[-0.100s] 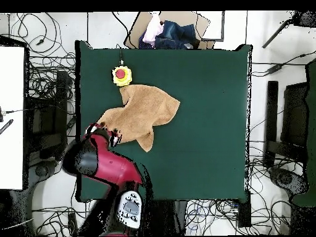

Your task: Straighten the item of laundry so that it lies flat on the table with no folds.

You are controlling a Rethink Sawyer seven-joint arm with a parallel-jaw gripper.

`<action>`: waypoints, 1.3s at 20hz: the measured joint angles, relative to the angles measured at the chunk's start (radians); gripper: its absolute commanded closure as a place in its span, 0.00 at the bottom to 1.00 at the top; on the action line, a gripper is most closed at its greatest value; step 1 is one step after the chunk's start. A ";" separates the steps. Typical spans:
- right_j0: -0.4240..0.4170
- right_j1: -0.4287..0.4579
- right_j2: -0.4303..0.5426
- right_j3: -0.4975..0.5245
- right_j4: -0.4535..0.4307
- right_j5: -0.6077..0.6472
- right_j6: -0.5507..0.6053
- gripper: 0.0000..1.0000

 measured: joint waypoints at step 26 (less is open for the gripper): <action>-0.078 -0.086 -0.014 0.023 -0.200 0.003 0.000 0.00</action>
